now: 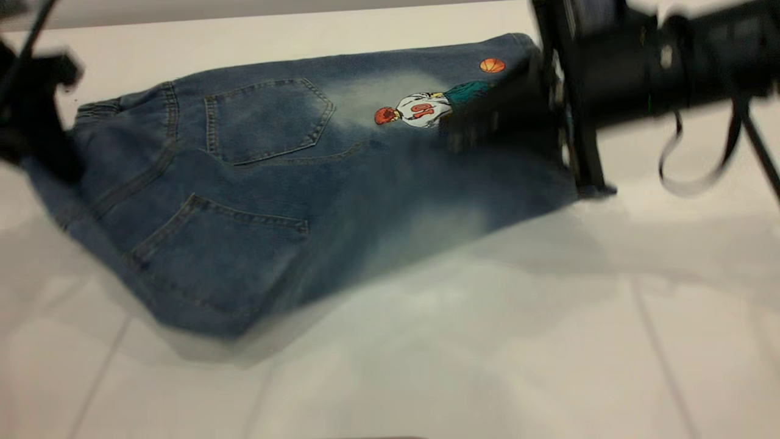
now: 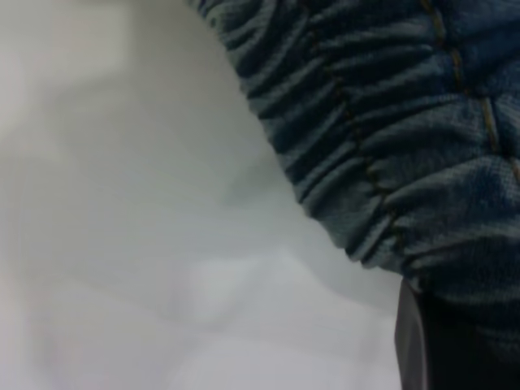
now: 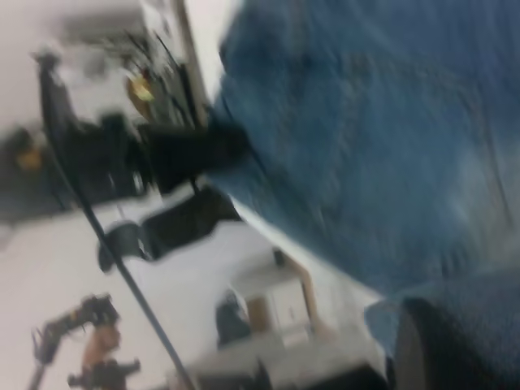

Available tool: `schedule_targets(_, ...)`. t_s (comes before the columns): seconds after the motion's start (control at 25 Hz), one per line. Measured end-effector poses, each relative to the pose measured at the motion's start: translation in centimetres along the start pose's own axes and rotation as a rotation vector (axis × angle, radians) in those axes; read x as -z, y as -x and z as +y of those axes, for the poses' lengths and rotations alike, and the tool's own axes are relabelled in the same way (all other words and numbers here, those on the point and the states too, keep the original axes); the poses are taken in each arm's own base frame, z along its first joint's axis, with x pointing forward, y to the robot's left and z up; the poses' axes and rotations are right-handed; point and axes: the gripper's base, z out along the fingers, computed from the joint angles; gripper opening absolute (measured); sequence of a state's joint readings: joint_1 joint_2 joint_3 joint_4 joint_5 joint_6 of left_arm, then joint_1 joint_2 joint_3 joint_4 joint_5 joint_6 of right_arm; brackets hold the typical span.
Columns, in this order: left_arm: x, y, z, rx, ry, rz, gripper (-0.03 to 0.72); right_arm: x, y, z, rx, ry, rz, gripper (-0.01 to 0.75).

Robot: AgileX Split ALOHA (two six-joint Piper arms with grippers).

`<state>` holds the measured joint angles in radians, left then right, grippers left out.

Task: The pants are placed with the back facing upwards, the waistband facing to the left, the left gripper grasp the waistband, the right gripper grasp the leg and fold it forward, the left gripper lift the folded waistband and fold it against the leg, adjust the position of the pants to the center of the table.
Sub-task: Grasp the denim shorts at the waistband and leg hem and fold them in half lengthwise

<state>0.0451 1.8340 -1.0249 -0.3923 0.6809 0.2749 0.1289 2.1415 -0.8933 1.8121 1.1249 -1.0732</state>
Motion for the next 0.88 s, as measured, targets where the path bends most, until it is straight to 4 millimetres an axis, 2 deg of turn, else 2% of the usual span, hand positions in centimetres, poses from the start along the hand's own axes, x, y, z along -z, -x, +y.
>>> schedule_targets(0.12,1.0,1.2,0.5,0.087,-0.044,-0.049,0.084,0.5,2.9,1.3,0.009,-0.01,-0.073,0.032)
schedule_targets(0.2,1.3,1.7,1.6,0.17,-0.06,-0.077,0.084,0.8,5.1,2.1,0.016,-0.03,-0.14,0.032)
schedule_targets(0.36,0.5,2.5,3.7,0.379,-0.1,-0.144,0.084,1.0,9.3,3.0,0.013,-0.08,-0.278,0.032)
schedule_targets(0.64,-3.4,4.1,5.6,0.725,-0.155,-0.27,0.084,-0.6,15.0,0.3,-0.063,-0.166,-0.435,0.032)
schedule_targets(0.76,-5.1,4.2,6.2,0.847,-0.17,-0.283,0.084,-1.4,16.2,-1.5,-0.13,-0.168,-0.451,0.032)
schedule_targets(0.88,-6.3,4.3,6.6,0.857,-0.17,-0.289,0.084,-2.0,16.8,-2.6,-0.179,-0.165,-0.454,0.032)
